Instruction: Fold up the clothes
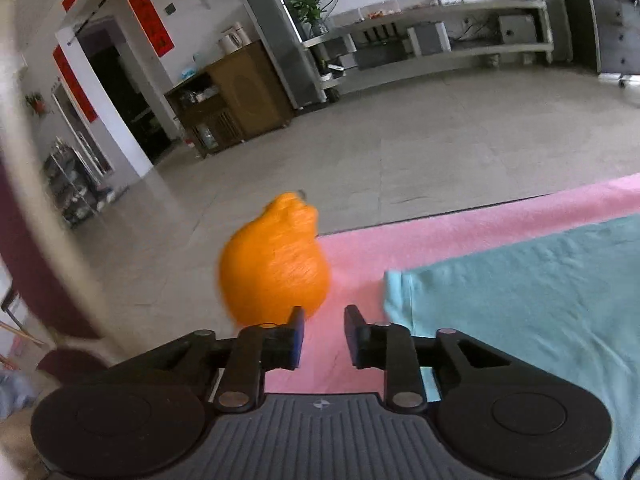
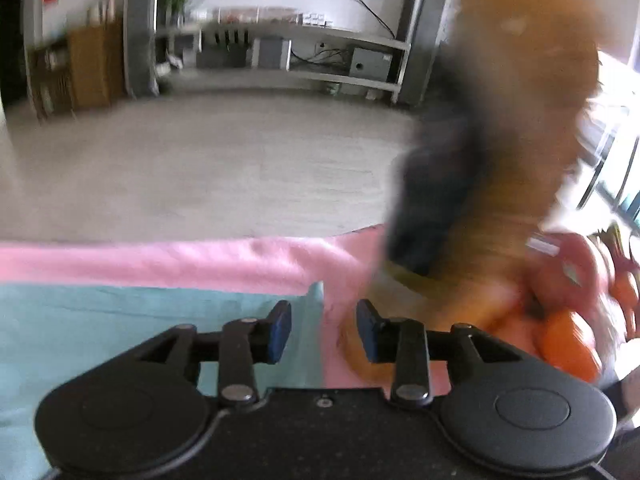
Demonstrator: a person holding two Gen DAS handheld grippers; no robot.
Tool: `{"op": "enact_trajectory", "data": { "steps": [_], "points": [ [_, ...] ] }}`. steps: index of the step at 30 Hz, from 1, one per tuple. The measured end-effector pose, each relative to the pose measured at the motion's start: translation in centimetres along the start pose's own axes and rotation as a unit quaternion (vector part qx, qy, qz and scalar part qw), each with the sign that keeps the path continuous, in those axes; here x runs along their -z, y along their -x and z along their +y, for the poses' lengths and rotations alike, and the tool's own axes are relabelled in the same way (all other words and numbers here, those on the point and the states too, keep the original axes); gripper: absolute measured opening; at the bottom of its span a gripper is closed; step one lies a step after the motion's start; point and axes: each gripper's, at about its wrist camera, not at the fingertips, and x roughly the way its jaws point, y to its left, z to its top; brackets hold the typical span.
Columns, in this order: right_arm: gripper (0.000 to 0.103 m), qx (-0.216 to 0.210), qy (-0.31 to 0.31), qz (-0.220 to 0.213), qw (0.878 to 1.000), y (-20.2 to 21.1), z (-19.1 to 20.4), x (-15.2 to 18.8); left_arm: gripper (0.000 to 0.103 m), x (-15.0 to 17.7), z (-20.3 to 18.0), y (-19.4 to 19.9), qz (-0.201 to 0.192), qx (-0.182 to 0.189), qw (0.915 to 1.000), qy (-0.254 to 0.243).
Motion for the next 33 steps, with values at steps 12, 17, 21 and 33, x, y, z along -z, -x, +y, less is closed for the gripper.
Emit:
{"op": "enact_trajectory", "data": {
  "steps": [12, 17, 21, 33],
  "points": [
    [0.055, -0.165, -0.129, -0.009, 0.978, 13.5, -8.0, 8.5, 0.009, 11.5, 3.9, 8.1, 0.059, 0.144, 0.9816, 0.111],
    [0.025, -0.153, -0.126, 0.060, 0.978, 6.1, -9.0, 11.9, 0.009, 12.1, 0.6, 5.9, 0.037, 0.116, 0.9909, 0.059],
    [0.025, -0.158, -0.157, 0.114, 0.968, 2.3, -9.8, 13.1, 0.009, 12.0, -0.4, 3.6, 0.047, 0.108, 0.9920, 0.045],
    [0.000, -0.001, -0.042, 0.076, 0.996, 2.2, -7.5, 14.2, 0.014, 13.5, -0.7, 4.0, 0.072, 0.033, 0.9968, -0.008]
  ]
}}
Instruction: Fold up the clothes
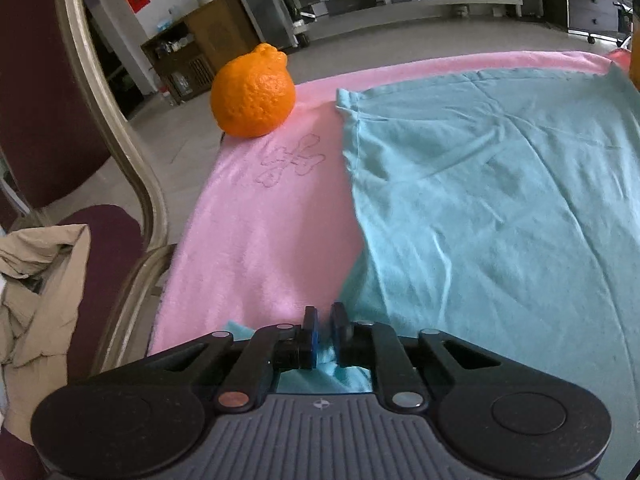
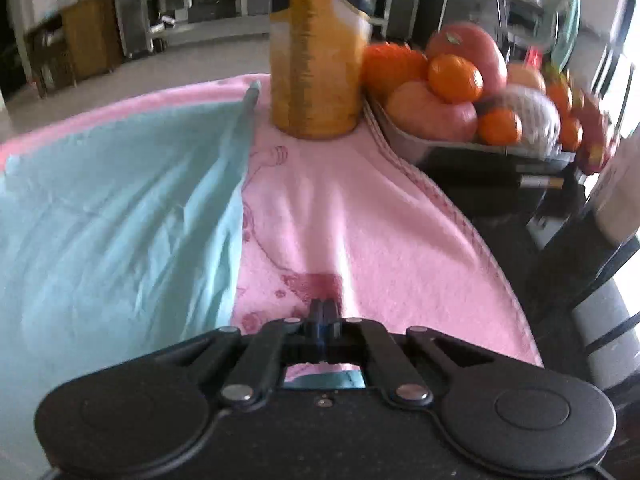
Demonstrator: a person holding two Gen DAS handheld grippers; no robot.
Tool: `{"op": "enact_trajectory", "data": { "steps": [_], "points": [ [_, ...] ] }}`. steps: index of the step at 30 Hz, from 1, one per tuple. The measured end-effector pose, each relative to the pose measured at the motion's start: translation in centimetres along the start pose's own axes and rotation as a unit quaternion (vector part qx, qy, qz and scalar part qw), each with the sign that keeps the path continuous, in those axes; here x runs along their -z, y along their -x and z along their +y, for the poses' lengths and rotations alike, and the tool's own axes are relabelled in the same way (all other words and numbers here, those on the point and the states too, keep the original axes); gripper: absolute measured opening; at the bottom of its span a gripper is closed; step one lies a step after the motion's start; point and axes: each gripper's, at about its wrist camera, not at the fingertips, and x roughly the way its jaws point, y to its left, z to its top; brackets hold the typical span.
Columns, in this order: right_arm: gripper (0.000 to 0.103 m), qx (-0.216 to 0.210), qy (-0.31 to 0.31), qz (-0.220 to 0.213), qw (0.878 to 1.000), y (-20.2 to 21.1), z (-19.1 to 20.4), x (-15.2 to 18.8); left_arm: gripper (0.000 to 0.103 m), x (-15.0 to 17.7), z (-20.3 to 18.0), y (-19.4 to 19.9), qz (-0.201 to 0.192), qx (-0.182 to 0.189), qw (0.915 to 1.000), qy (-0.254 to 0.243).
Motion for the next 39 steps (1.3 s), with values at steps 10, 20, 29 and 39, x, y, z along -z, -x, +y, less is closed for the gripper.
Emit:
{"op": "enact_trajectory", "data": {
  "steps": [10, 20, 29, 39],
  "points": [
    [0.033, -0.138, -0.078, 0.011, 0.987, 0.6, -0.8, -0.5, 0.017, -0.9, -0.2, 1.2, -0.032, 0.068, 0.9968, 0.027],
    [0.000, -0.019, 0.072, -0.008, 0.997, 0.8, 3.7, 1.2, 0.014, -0.4, -1.3, -0.6, -0.003, 0.004, 0.9998, -0.017],
    [0.021, -0.104, -0.007, -0.056, 0.993, 8.7, 0.3, 1.3, 0.025, 0.2, 1.0, 5.8, 0.002, -0.005, 0.9999, 0.016],
    [0.062, -0.322, -0.176, -0.033, 0.929, 16.2, -4.8, 7.6, 0.045, 7.1, 0.1, 14.0, 0.031, 0.114, 0.9919, 0.047]
  ]
}}
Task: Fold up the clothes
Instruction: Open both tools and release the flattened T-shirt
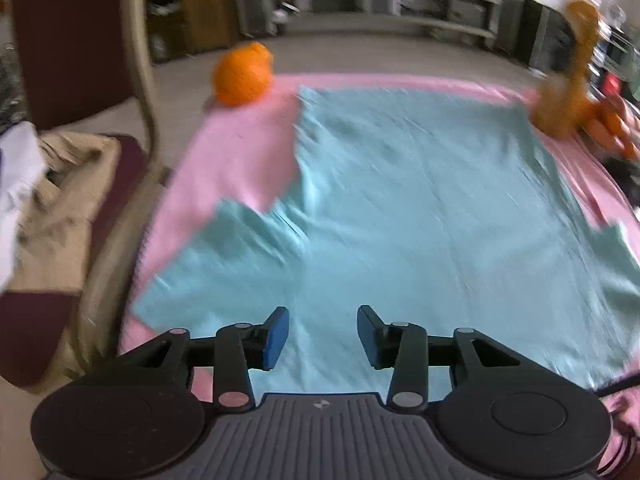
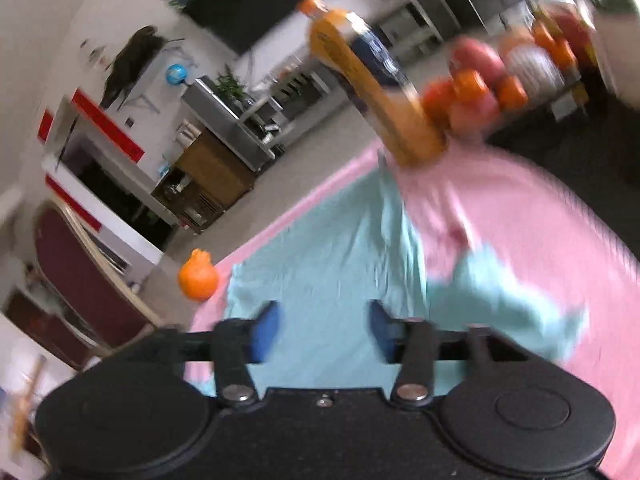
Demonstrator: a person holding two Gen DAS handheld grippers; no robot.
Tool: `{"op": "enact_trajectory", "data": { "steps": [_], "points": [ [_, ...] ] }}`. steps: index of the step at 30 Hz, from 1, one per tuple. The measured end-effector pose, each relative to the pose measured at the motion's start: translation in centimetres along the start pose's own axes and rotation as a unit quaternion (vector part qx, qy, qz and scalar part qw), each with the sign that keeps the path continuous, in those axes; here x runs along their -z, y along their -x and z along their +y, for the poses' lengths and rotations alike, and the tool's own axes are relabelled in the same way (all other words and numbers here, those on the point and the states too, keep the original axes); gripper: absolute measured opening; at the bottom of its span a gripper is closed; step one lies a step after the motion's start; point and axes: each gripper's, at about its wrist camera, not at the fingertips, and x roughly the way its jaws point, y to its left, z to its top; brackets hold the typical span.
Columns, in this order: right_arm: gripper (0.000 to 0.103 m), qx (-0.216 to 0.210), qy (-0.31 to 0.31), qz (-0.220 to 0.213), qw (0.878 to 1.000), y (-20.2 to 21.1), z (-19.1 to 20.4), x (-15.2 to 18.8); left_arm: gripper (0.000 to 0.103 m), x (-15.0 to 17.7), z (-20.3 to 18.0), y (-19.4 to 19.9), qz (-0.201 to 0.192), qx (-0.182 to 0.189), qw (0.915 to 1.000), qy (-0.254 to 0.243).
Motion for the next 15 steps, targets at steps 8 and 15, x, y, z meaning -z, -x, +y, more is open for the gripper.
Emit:
{"op": "enact_trajectory", "data": {
  "steps": [8, 15],
  "points": [
    [0.078, 0.098, 0.069, 0.065, 0.991, -3.8, 0.4, 1.9, 0.055, 1.2, -1.6, 0.8, 0.018, -0.011, 0.9998, 0.000],
    [0.083, 0.183, 0.094, 0.103, 0.973, -6.3, 1.4, 3.6, 0.057, 2.1, -0.1, -1.7, 0.022, -0.008, 0.9993, 0.028]
  ]
}}
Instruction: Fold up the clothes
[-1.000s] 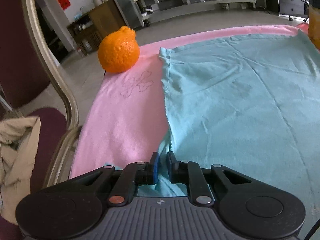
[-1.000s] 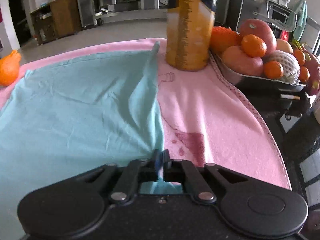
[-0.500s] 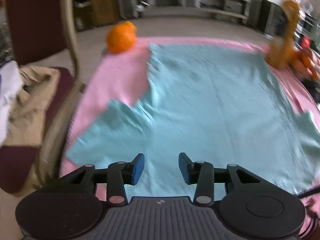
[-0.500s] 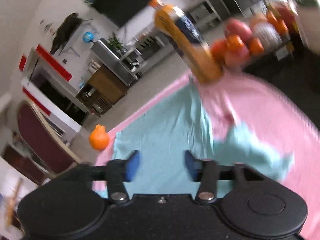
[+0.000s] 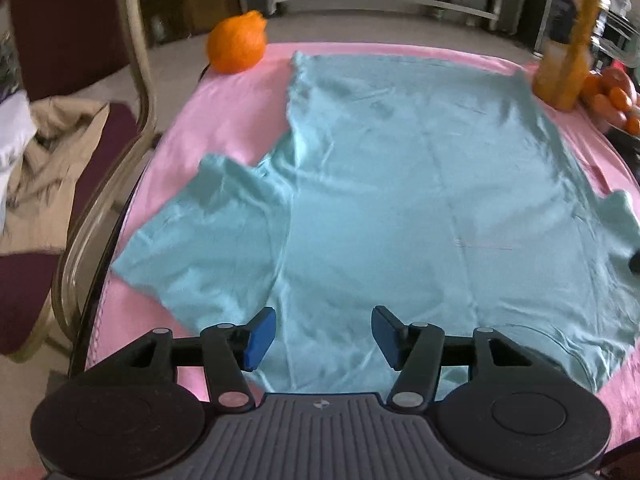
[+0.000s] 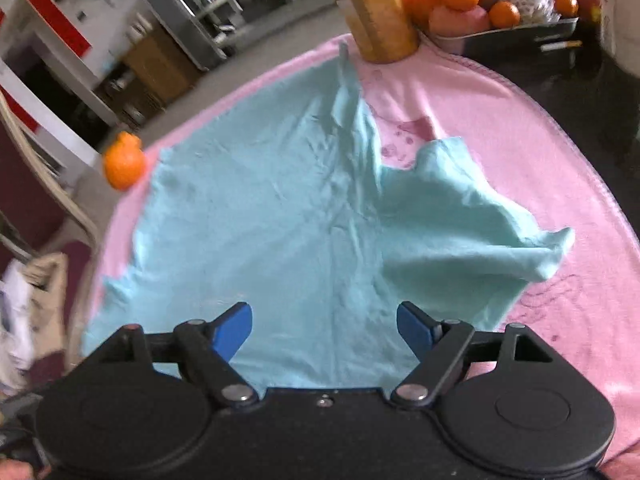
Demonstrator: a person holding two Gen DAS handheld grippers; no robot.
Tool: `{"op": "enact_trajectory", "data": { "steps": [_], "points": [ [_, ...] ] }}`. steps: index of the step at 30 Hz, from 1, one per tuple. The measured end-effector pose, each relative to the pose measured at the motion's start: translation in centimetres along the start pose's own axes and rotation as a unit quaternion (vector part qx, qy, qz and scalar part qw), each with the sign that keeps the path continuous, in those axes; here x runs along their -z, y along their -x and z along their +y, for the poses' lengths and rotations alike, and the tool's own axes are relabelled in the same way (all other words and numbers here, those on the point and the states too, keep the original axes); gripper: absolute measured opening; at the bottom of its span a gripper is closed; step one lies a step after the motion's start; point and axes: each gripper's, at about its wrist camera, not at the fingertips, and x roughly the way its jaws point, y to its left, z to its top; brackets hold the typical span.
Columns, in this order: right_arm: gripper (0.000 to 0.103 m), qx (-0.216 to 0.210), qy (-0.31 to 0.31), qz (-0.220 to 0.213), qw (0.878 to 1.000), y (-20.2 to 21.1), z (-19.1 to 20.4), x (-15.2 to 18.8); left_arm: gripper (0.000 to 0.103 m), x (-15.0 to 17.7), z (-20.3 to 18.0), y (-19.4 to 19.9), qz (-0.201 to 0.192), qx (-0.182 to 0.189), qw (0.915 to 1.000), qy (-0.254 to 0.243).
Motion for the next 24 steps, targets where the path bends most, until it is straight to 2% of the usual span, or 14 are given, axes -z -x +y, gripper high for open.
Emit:
{"op": "enact_trajectory", "data": {
  "steps": [1, 5, 8, 9, 10, 11, 12, 13, 15, 17, 21, 24],
  "points": [
    [0.089, 0.009, 0.008, 0.000, 1.000, -0.1, 0.3, 0.4, 0.057, 0.1, 0.0, -0.2, 0.002, -0.003, 1.0000, -0.002],
    [0.089, 0.022, 0.028, -0.014, 0.999, -0.4, 0.5, 1.2, 0.058, 0.2, -0.4, -0.8, 0.014, -0.010, 0.9998, -0.014],
    [0.079, 0.019, 0.030, -0.031, 0.999, -0.5, 0.6, 0.9, 0.058, 0.2, -0.7, -1.2, 0.015, -0.005, 0.9998, -0.014],
    [0.069, 0.014, 0.031, -0.039, 0.999, -0.5, 0.6, 0.7, 0.056, 0.1, -0.9, -1.4, 0.013, -0.003, 0.9998, -0.014],
    [0.051, 0.014, 0.034, -0.046, 0.998, -0.5, 0.7, 0.6, 0.056, 0.0, -1.1, -1.7, 0.009, -0.001, 0.9998, -0.017],
    [0.040, 0.015, 0.038, -0.046, 0.998, -0.9, 0.7, 0.6, 0.056, -0.2, -1.4, -2.0, 0.005, 0.001, 0.9998, -0.020],
    [0.020, 0.017, 0.042, -0.043, 0.998, -1.3, 0.9, 0.6, 0.053, -0.3, -1.7, -2.3, 0.002, 0.003, 0.9997, -0.023],
    [0.015, 0.015, 0.047, -0.036, 0.998, -2.0, 1.1, 0.6, 0.051, -0.4, -2.0, -2.5, -0.002, 0.006, 0.9997, -0.026],
    [0.015, 0.009, 0.058, -0.018, 0.998, -3.5, 1.6, 0.6, 0.045, -0.5, -2.6, -2.9, -0.009, 0.011, 0.9993, -0.035],
    [0.015, 0.014, 0.085, -0.018, 0.996, -4.6, 2.2, 0.9, 0.041, -0.3, -3.1, -3.4, -0.007, 0.009, 0.9988, -0.047],
    [0.015, 0.046, 0.150, -0.028, 0.987, -5.7, 3.4, 2.5, 0.042, 1.7, -3.4, -2.5, -0.011, -0.007, 0.9972, -0.074],
    [0.015, 0.062, 0.182, -0.010, 0.981, -4.5, 3.6, 4.3, 0.042, 4.0, -3.7, -1.0, -0.010, -0.018, 0.9931, -0.115]
  ]
}}
